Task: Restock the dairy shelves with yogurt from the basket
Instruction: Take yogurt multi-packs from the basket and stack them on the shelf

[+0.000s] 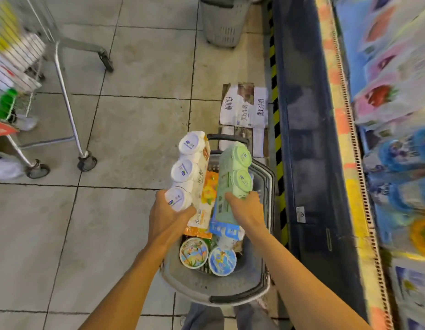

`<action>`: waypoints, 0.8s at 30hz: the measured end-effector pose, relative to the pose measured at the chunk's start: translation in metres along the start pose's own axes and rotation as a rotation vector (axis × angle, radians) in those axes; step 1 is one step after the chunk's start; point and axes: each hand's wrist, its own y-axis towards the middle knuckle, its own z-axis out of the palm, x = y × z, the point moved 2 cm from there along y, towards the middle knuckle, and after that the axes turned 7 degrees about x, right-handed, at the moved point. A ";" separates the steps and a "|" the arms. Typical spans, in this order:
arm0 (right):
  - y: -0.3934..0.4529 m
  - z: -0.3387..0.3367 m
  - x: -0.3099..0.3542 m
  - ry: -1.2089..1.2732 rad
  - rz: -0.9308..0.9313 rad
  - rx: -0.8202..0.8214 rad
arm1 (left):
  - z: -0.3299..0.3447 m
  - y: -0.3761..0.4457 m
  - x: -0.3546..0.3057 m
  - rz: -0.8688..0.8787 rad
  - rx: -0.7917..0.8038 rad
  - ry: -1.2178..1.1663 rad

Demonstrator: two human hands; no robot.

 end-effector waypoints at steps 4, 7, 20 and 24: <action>-0.078 -0.058 0.048 0.072 -0.078 -0.073 | -0.024 -0.050 -0.076 0.104 0.030 -0.076; -0.144 -0.107 0.083 0.102 -0.148 -0.136 | -0.044 -0.097 -0.137 0.195 0.078 -0.124; -0.422 -0.300 0.133 0.240 -0.324 -0.504 | -0.043 -0.282 -0.354 0.665 0.446 -0.094; -0.490 -0.352 0.109 0.246 -0.339 -0.651 | -0.011 -0.346 -0.401 0.766 0.565 -0.063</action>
